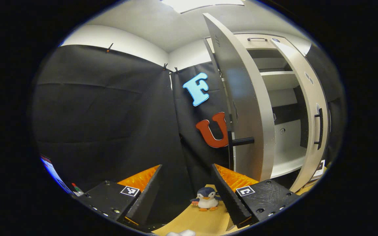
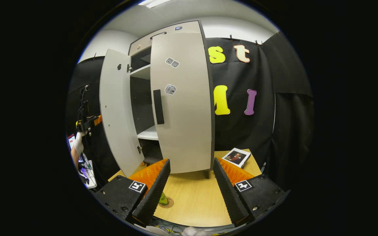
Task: Grasp the bottle in the cabinet with the left hand and place it on the coaster, then close the right door with the right hand and the left door with the left hand.
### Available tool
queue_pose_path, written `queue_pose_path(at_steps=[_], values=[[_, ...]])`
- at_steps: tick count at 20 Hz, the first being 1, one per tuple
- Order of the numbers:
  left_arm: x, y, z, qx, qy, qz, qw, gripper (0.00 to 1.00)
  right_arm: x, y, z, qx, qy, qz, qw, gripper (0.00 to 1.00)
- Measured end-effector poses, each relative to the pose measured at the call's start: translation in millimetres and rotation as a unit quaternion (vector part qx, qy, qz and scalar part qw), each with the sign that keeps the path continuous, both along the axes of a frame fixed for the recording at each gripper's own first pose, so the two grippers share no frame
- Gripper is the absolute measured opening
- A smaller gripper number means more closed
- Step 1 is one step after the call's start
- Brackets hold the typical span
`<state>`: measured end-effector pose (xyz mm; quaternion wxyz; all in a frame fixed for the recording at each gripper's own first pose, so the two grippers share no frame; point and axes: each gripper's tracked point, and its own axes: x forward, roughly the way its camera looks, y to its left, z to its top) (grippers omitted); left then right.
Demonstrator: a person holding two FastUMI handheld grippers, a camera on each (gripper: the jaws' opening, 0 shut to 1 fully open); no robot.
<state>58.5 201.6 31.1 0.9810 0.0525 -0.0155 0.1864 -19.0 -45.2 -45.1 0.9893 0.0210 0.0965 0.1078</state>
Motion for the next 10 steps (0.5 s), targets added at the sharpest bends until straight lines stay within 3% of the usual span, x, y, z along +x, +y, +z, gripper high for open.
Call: queue_pose_path(at_steps=[4,5,6,9,10], values=[[3.1,-35.0,1.1,-0.001,-0.008,-0.026,1.000,0.87,2.0,-10.5,1.8,0.004,0.001,-0.001,1.000,0.81],[6.4,-43.5,1.8,-0.004,-0.011,-0.034,0.999,0.92,1.2,-14.8,3.0,0.004,0.000,-0.004,1.000,0.81],[9.1,-53.8,1.7,-0.007,-0.011,-0.045,0.999,0.88,1.2,-18.4,4.7,0.006,-0.002,-0.008,1.000,0.81],[26.0,-91.7,5.2,-0.008,-0.011,-0.086,0.996,0.92,-1.8,-28.5,6.4,0.007,-0.003,-0.019,1.000,0.81],[32.4,-106.0,6.6,-0.008,-0.011,-0.106,0.994,0.88,-3.1,-31.7,6.1,0.006,-0.003,-0.022,1.000,0.81]])
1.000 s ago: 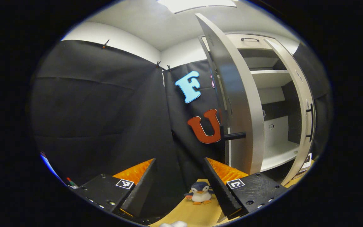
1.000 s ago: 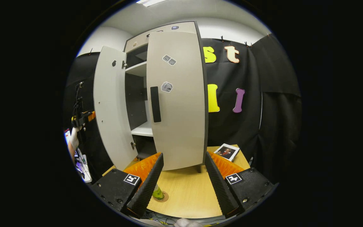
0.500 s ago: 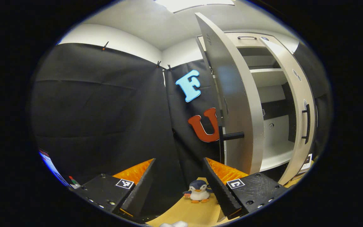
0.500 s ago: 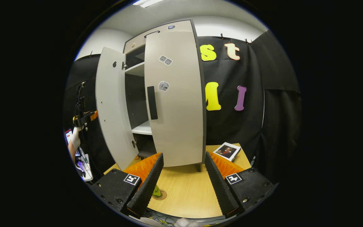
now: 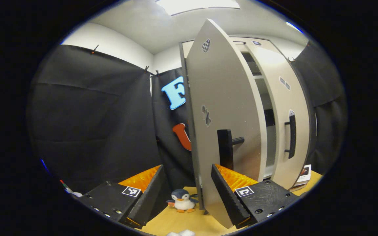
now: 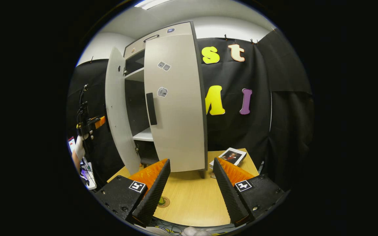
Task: Grasp the bottle in the cabinet with the left hand and place it on the coaster, then close the right door with the right hand and the left door with the left hand.
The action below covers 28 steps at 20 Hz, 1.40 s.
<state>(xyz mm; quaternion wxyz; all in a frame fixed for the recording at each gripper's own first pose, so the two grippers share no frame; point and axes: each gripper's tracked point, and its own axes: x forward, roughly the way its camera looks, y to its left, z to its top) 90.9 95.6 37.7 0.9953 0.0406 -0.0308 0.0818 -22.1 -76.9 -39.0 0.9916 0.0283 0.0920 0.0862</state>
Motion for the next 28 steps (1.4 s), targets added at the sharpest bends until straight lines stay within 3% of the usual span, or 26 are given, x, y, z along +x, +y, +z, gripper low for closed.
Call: queue_pose_path(at_steps=[4,12,22,28], values=[[18.8,-39.3,2.1,-0.006,-0.002,-0.041,0.999,0.95,-7.8,-15.8,1.3,0.004,-0.002,-0.024,1.000,0.81],[16.4,-49.0,6.5,-0.011,-0.002,-0.052,0.999,0.96,-16.6,-28.8,10.4,0.004,-0.015,-0.054,0.998,0.81],[-44.5,-81.8,21.2,-0.021,0.001,-0.096,0.995,0.96,-9.9,4.1,30.7,-0.010,-0.040,-0.034,0.999,0.81],[-92.5,-93.0,5.7,-0.010,0.012,-0.093,0.996,0.96,-3.8,30.2,39.9,-0.012,-0.055,-0.019,0.998,0.81]])
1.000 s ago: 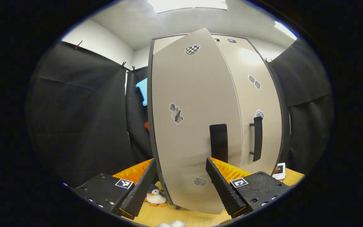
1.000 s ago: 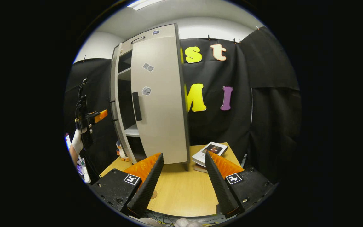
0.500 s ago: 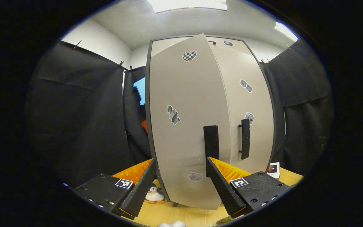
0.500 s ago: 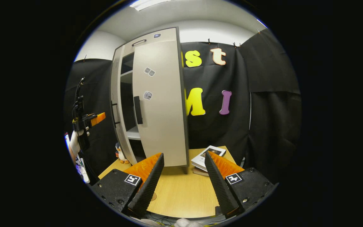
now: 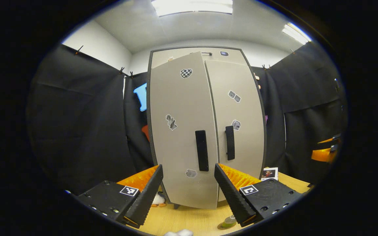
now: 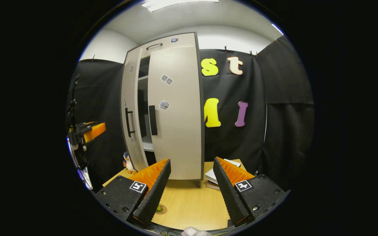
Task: Grasp the bottle in the cabinet with the left hand and place it on the coaster, then close the right door with the right hand and the left door with the left hand.
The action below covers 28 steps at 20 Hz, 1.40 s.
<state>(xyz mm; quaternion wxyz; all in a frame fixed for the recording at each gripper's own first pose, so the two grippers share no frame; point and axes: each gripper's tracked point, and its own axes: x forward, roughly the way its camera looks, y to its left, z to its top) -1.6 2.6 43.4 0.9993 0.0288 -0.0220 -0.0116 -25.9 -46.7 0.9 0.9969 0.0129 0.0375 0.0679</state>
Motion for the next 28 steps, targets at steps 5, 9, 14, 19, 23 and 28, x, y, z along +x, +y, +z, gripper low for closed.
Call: queue_pose_path(at_steps=[5,9,14,19,23,28], values=[[-31.6,-2.3,-28.7,-0.008,0.013,0.010,1.000,0.96,5.4,21.0,-5.4,-0.002,-0.001,0.005,1.000,0.80],[-38.1,1.9,-45.1,0.003,0.026,0.020,0.999,0.96,8.0,46.0,-14.5,0.003,0.008,0.017,1.000,0.81],[-31.4,5.6,-45.7,-0.019,0.026,0.013,0.999,0.96,9.6,58.9,-10.4,-0.014,-0.003,0.018,1.000,0.81],[-22.3,14.1,-48.1,-0.033,0.028,0.012,0.999,0.96,10.5,59.1,-11.5,-0.019,-0.006,0.009,1.000,0.81],[-16.8,16.5,-48.9,-0.038,0.032,0.005,0.999,0.96,11.6,56.7,-7.8,-0.020,-0.010,-0.004,1.000,0.81],[-10.2,20.4,-46.0,-0.040,0.028,-0.002,0.999,0.95,12.1,59.1,-4.2,-0.021,-0.017,-0.010,1.000,0.81]])
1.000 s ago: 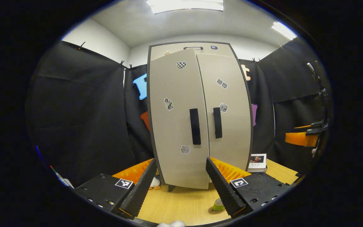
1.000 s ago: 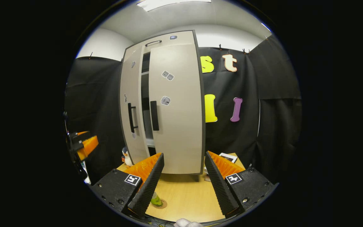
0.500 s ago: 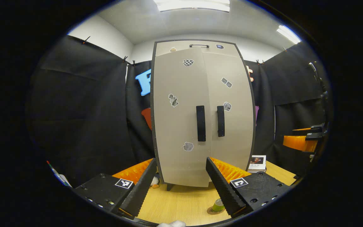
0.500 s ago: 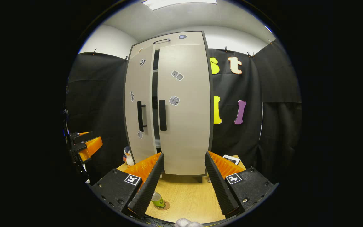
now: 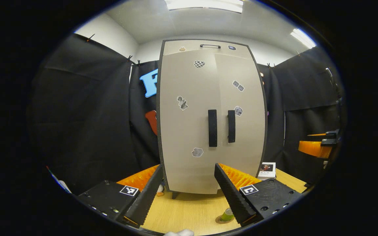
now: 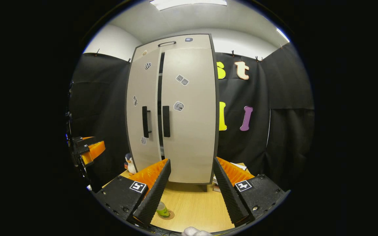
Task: Grasp the bottle in the cabinet with the left hand and place it on the coaster, then close the right door with the right hand and the left door with the left hand.
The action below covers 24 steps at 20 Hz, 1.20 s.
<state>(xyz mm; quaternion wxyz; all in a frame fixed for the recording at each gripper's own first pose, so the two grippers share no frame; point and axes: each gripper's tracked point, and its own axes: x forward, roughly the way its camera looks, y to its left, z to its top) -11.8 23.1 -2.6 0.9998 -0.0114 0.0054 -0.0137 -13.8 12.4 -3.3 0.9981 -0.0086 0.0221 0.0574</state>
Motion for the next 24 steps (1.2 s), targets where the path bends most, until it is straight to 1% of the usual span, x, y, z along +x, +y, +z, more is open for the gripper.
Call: queue_pose_path(at_steps=[3,6,14,24], values=[[3.8,-0.7,-0.7,-0.005,0.001,-0.008,1.000,0.96,-0.5,1.1,-0.9,-0.001,0.000,-0.003,1.000,0.81],[4.8,2.4,-1.8,0.002,0.004,-0.009,1.000,0.96,1.2,2.2,-1.0,-0.001,0.000,-0.005,1.000,0.81],[0.6,12.4,0.7,0.003,0.000,0.006,1.000,0.96,5.9,14.9,-2.5,-0.001,-0.002,0.011,1.000,0.81],[-0.8,16.2,-4.9,-0.003,0.004,0.014,1.000,0.96,7.6,18.5,-7.2,0.001,0.004,0.013,1.000,0.81]])
